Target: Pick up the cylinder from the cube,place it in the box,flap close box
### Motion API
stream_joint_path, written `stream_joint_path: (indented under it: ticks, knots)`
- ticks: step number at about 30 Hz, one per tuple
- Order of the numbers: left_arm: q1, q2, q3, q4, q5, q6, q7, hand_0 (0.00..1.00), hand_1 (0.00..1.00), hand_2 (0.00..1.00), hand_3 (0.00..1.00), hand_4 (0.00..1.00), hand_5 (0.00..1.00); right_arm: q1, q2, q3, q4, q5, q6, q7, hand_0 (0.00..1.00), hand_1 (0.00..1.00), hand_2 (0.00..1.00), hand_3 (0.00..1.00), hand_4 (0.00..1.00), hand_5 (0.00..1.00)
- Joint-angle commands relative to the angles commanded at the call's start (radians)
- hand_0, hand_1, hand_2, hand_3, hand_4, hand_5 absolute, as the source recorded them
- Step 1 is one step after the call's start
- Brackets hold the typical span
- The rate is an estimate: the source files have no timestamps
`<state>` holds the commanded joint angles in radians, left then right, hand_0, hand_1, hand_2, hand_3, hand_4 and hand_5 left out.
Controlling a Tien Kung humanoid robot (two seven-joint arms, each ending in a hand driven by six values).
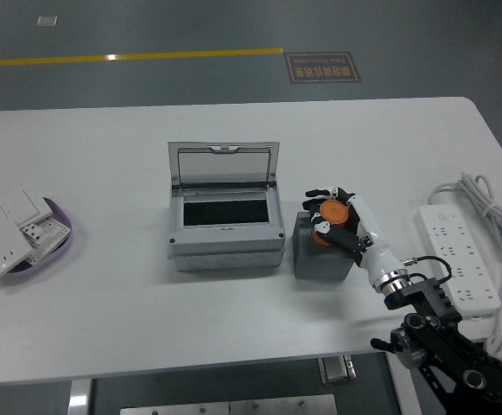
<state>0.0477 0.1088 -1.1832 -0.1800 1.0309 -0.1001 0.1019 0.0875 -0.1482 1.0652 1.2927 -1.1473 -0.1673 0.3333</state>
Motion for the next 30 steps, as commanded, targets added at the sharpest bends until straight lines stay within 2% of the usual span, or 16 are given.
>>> stream_joint_path:
  ticks: [2, 3, 13, 20, 22, 27, 28, 30]
  knots:
    - [0.0, 0.0, -0.001, 0.0, 0.0, 0.0, 0.0, 0.639, 0.663, 0.577, 0.641, 0.72, 0.317, 0.001, 0.001, -0.001, 0.002, 0.0, -0.005, 0.003, 0.601, 0.54, 0.509, 0.504, 0.133, 0.002]
    - [0.0, 0.0, -0.002, 0.0, 0.001, 0.0, 0.0, 0.639, 0.663, 0.577, 0.64, 0.719, 0.316, 0.002, 0.001, -0.002, 0.004, 0.0, -0.009, 0.005, 0.508, 0.51, 0.492, 0.451, 0.116, 0.002]
    - [0.0, -0.001, -0.004, 0.0, 0.002, 0.0, 0.0, 0.639, 0.663, 0.577, 0.64, 0.718, 0.313, 0.038, 0.005, -0.015, 0.051, -0.053, -0.061, 0.0, 0.498, 0.5, 0.481, 0.424, 0.123, 0.002]
    - [0.0, 0.0, -0.008, 0.0, 0.006, 0.0, 0.001, 0.639, 0.663, 0.577, 0.64, 0.718, 0.311, 0.126, 0.022, -0.096, 0.084, -0.191, -0.118, -0.097, 0.497, 0.499, 0.476, 0.415, 0.136, 0.002]
    - [-0.001, 0.0, -0.008, 0.0, 0.007, 0.0, 0.002, 0.639, 0.663, 0.577, 0.64, 0.718, 0.313, 0.159, 0.04, -0.128, 0.086, -0.244, -0.134, -0.138, 0.473, 0.467, 0.458, 0.406, 0.117, 0.002]
    - [-0.002, -0.001, -0.008, 0.0, 0.01, -0.001, 0.003, 0.639, 0.663, 0.577, 0.64, 0.718, 0.313, 0.232, 0.089, -0.197, 0.086, -0.406, -0.149, -0.246, 0.473, 0.467, 0.458, 0.406, 0.117, 0.002]
    - [-0.002, 0.0, -0.008, 0.0, 0.011, -0.001, 0.003, 0.639, 0.663, 0.578, 0.641, 0.717, 0.31, 0.244, 0.096, -0.21, 0.084, -0.439, -0.148, -0.265, 0.202, 0.299, 0.399, 0.371, 0.002, 0.002]
    - [-0.003, 0.0, -0.009, 0.0, 0.013, -0.001, 0.004, 0.639, 0.663, 0.578, 0.641, 0.717, 0.31, 0.271, 0.108, -0.237, 0.078, -0.51, -0.14, -0.306, 0.202, 0.299, 0.399, 0.371, 0.002, 0.002]
